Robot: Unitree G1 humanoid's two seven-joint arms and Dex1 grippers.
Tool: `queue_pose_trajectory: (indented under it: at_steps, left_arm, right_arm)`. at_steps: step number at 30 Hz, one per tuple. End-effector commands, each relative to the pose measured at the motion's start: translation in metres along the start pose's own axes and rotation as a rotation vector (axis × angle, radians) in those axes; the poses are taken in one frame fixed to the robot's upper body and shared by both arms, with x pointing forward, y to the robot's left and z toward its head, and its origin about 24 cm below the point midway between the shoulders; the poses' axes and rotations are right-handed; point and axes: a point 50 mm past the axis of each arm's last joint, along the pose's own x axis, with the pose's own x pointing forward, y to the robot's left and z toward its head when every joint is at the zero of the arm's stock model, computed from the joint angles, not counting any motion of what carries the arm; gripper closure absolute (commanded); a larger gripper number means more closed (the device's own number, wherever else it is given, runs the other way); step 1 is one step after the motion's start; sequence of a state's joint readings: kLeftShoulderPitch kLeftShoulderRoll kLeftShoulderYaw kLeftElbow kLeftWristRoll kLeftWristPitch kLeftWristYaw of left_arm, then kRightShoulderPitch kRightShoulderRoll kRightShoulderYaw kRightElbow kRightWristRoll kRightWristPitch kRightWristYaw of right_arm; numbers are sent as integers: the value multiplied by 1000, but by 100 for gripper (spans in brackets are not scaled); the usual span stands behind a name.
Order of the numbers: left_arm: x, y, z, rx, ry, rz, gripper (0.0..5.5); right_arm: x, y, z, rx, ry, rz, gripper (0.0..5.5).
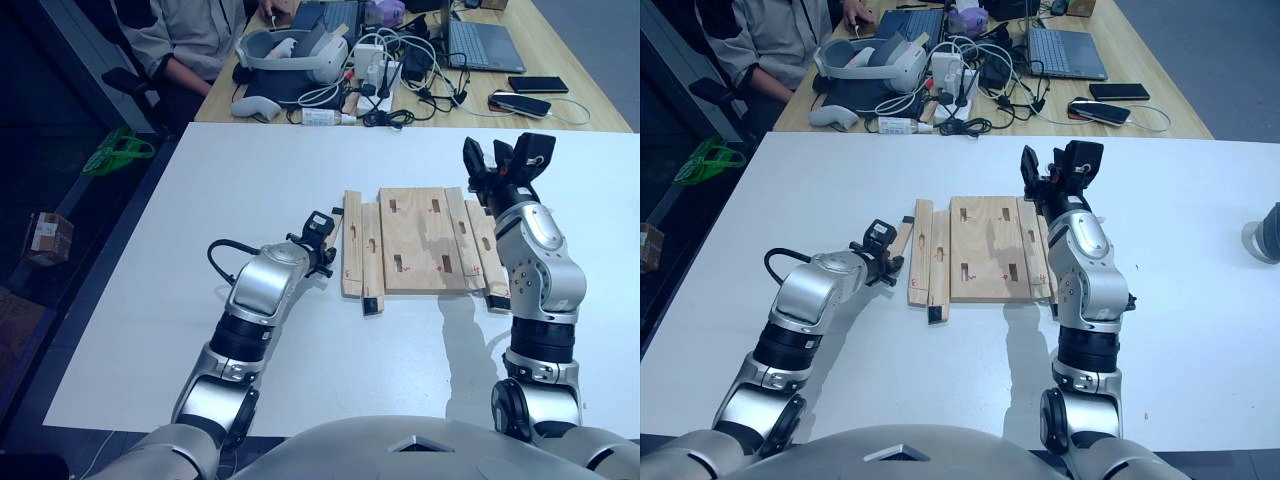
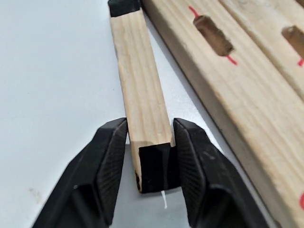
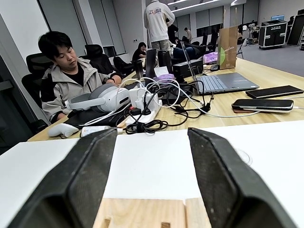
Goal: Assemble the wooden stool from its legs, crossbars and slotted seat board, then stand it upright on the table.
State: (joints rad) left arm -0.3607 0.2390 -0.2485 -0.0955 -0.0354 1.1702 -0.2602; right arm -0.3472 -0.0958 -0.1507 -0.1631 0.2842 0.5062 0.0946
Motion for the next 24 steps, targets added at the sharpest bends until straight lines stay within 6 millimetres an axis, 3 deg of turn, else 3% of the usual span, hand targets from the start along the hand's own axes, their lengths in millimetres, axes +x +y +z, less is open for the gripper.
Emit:
queue_pose_trajectory:
  at_steps: [1,3,5,7,9,15,20,24]
  left_arm:
    - [2,11,-15,-1,58,28,421]
    - [-4,29,9,-13,-97,118,421]
    - [-17,44,46,-20,-305,196,421]
    - [-34,45,81,-12,-529,178,421]
    - [-50,30,105,64,-706,86,421]
    - [-60,-3,112,244,-819,-72,421]
    - [-63,-22,114,303,-864,-136,421]
    - [-64,-24,116,313,-881,-134,421]
  right_arm:
    - [2,4,4,-17,13,9,270]
    - [6,7,8,89,37,39,270]
    - [10,10,16,255,57,107,270]
    - [12,13,27,411,65,221,270]
    - [12,20,40,541,88,399,270]
    - [10,26,66,648,121,689,270]
    - [22,11,70,615,146,662,270]
    - [27,5,69,569,156,624,270]
